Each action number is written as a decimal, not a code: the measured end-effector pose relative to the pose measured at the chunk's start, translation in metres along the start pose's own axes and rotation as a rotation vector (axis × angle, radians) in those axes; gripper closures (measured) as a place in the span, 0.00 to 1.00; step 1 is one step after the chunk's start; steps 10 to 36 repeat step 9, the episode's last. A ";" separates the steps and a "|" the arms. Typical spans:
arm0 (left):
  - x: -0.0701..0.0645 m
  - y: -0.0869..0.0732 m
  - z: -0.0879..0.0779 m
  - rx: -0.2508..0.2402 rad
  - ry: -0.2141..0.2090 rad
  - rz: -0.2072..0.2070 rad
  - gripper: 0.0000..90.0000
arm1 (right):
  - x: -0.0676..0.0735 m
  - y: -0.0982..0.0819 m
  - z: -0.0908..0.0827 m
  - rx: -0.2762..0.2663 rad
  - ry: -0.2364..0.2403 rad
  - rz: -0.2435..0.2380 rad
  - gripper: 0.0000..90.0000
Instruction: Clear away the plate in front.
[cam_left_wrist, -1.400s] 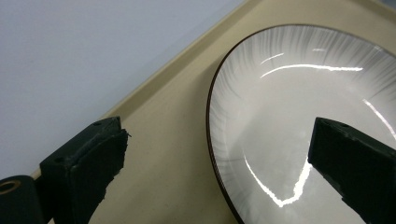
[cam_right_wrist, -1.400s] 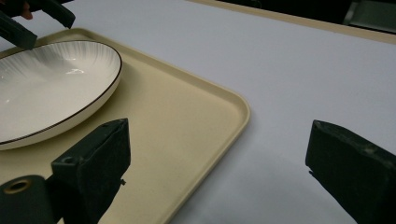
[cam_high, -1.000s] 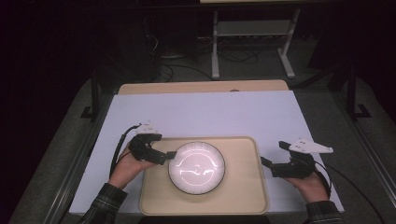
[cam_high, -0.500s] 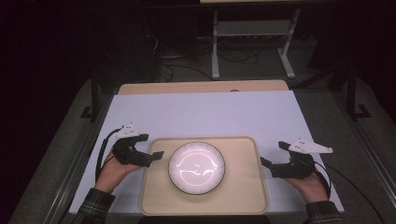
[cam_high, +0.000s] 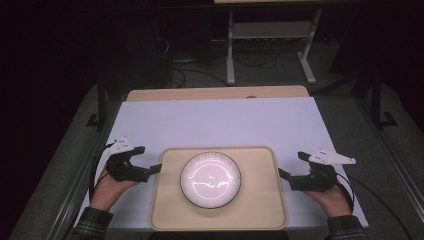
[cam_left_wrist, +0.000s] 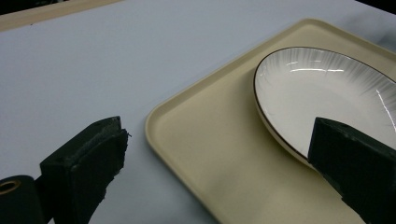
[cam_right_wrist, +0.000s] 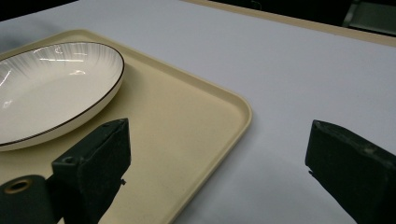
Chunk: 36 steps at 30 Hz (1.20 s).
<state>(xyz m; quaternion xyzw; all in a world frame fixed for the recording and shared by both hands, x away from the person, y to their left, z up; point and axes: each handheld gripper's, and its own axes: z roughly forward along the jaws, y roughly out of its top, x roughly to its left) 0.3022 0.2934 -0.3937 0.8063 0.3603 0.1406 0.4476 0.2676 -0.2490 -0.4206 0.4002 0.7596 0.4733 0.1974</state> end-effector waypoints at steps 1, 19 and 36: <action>0.001 -0.002 -0.001 -0.002 0.004 -0.003 0.04 | 0.000 0.000 0.000 0.000 0.000 0.000 0.07; 0.008 -0.017 -0.010 -0.004 0.031 -0.037 0.04 | 0.000 0.000 0.000 0.001 0.000 -0.001 0.07; 0.008 -0.017 -0.010 -0.004 0.031 -0.037 0.04 | 0.000 0.000 0.000 0.001 0.000 -0.001 0.07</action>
